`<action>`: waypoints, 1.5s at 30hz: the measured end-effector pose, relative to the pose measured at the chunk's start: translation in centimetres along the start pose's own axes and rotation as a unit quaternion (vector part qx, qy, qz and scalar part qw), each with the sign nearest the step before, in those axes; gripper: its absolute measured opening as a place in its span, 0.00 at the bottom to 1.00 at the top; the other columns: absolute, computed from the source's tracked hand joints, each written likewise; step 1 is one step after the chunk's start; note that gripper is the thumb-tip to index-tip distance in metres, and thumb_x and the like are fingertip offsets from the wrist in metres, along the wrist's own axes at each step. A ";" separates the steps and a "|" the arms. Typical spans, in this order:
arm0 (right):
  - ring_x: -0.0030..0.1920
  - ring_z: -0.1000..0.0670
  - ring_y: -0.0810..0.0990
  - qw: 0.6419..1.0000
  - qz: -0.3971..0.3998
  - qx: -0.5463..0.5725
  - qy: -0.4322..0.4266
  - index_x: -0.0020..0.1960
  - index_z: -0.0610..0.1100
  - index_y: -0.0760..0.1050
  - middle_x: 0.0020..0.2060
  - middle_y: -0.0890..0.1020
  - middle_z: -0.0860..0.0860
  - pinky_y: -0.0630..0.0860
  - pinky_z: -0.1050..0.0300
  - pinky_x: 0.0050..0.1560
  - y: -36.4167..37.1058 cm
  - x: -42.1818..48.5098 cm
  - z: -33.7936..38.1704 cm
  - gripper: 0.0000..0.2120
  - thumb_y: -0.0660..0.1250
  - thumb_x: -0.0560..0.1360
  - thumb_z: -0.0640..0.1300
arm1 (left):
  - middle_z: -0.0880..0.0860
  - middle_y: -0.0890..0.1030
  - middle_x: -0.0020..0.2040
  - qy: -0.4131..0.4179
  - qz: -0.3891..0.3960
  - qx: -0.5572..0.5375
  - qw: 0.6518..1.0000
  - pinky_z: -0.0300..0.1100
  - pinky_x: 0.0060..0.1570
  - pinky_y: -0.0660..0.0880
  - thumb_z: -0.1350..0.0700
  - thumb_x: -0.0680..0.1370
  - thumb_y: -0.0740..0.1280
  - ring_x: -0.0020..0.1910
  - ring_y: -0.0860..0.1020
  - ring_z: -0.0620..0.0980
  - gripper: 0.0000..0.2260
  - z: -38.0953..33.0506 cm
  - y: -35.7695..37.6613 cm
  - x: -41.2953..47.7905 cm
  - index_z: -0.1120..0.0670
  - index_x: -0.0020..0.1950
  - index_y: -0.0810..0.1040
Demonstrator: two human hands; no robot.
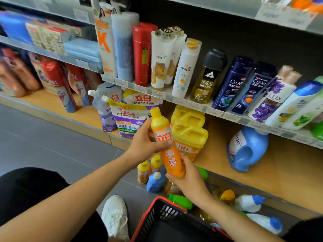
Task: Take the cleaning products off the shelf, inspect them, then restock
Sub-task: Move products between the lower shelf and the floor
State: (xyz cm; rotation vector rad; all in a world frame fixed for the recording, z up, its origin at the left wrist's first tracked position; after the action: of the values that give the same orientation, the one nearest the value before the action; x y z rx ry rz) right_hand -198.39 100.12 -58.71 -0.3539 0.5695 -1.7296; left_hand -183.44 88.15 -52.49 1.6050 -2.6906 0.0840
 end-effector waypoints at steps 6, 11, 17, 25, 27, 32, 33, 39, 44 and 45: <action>0.64 0.47 0.72 0.944 -0.107 -0.262 -0.172 0.68 0.49 0.75 0.63 0.77 0.52 0.72 0.51 0.62 -4.7 6.8 2.0 0.29 0.77 0.70 0.54 | 0.40 0.81 0.53 0.094 -0.060 0.133 0.985 0.27 0.46 0.75 0.56 0.68 0.82 0.51 0.79 0.33 0.28 -1.0 -2.5 3.4 0.49 0.64 0.75; 0.66 0.44 0.71 0.914 -0.079 -0.390 -0.074 0.76 0.50 0.65 0.68 0.73 0.49 0.70 0.46 0.62 -7.0 12.9 -0.1 0.37 0.72 0.73 0.62 | 0.46 0.80 0.58 0.053 -0.104 0.169 0.979 0.44 0.53 0.80 0.57 0.70 0.81 0.54 0.79 0.44 0.28 2.8 -2.4 8.1 0.49 0.66 0.74; 0.57 0.45 0.70 0.884 -0.097 -0.448 -0.091 0.75 0.54 0.63 0.59 0.73 0.50 0.73 0.47 0.52 -6.1 13.2 -2.5 0.39 0.75 0.70 0.61 | 0.48 0.80 0.61 0.011 -0.110 0.197 0.974 0.58 0.61 0.78 0.56 0.73 0.78 0.61 0.78 0.49 0.27 9.7 0.1 12.9 0.46 0.68 0.71; 0.55 0.45 0.69 0.882 -0.111 -0.446 -0.107 0.74 0.51 0.66 0.57 0.73 0.49 0.72 0.48 0.50 -5.7 13.2 -2.4 0.39 0.76 0.68 0.59 | 0.52 0.76 0.71 -0.001 -0.105 0.160 0.981 0.52 0.69 0.72 0.47 0.75 0.68 0.71 0.74 0.55 0.32 13.3 0.9 18.7 0.46 0.78 0.63; 0.56 0.46 0.69 0.883 -0.110 -0.445 -0.104 0.74 0.51 0.66 0.58 0.73 0.49 0.72 0.48 0.51 -5.8 13.1 -2.3 0.39 0.77 0.68 0.59 | 0.52 0.78 0.69 -0.013 -0.103 0.163 0.981 0.52 0.67 0.73 0.45 0.75 0.70 0.68 0.75 0.55 0.30 14.5 0.8 19.1 0.47 0.76 0.66; 0.57 0.45 0.69 0.884 -0.114 -0.441 -0.103 0.74 0.51 0.66 0.58 0.73 0.49 0.73 0.46 0.52 -5.7 13.1 -2.4 0.39 0.77 0.68 0.58 | 0.56 0.78 0.66 -0.067 -0.119 0.198 0.971 0.57 0.65 0.74 0.50 0.75 0.75 0.64 0.77 0.57 0.27 18.5 0.8 19.1 0.53 0.71 0.71; 0.57 0.44 0.69 0.883 -0.116 -0.442 -0.103 0.74 0.51 0.66 0.58 0.73 0.49 0.73 0.46 0.52 -5.7 13.1 -2.4 0.39 0.77 0.68 0.58 | 0.56 0.78 0.65 -0.078 -0.129 0.205 0.967 0.58 0.64 0.74 0.50 0.74 0.76 0.63 0.78 0.58 0.26 19.1 0.8 19.1 0.54 0.69 0.72; 0.55 0.46 0.68 0.878 -0.137 -0.443 -0.119 0.72 0.51 0.66 0.56 0.73 0.49 0.73 0.46 0.50 -5.6 13.2 -2.7 0.39 0.78 0.66 0.57 | 0.56 0.80 0.64 -0.079 -0.127 0.170 0.974 0.53 0.64 0.76 0.55 0.75 0.74 0.63 0.78 0.56 0.23 19.6 1.2 20.7 0.56 0.69 0.74; 0.55 0.45 0.68 0.880 -0.147 -0.436 -0.123 0.72 0.52 0.65 0.57 0.73 0.50 0.73 0.46 0.50 -5.5 13.0 -2.7 0.40 0.79 0.66 0.57 | 0.56 0.76 0.71 -0.110 -0.002 0.213 0.971 0.54 0.68 0.73 0.57 0.78 0.72 0.69 0.75 0.57 0.28 20.0 1.3 19.5 0.56 0.76 0.66; 0.56 0.45 0.69 0.881 -0.145 -0.433 -0.123 0.73 0.52 0.64 0.58 0.73 0.50 0.73 0.46 0.51 -5.5 13.0 -2.7 0.40 0.79 0.66 0.57 | 0.56 0.77 0.70 -0.119 0.028 0.243 0.962 0.54 0.67 0.75 0.56 0.78 0.72 0.68 0.76 0.57 0.28 20.2 1.1 18.7 0.55 0.76 0.67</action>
State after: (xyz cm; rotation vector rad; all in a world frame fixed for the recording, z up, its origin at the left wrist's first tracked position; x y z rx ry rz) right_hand -207.36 88.87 -58.77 -1.3298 1.1307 -1.5767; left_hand -192.86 71.20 -72.05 1.7435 -3.0761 0.6396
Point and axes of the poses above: each hand's wrist, its own x-axis towards the middle knuckle, its own y-axis out of the palm, z = x × y, the point moved 5 cm from there along x, towards the middle knuckle
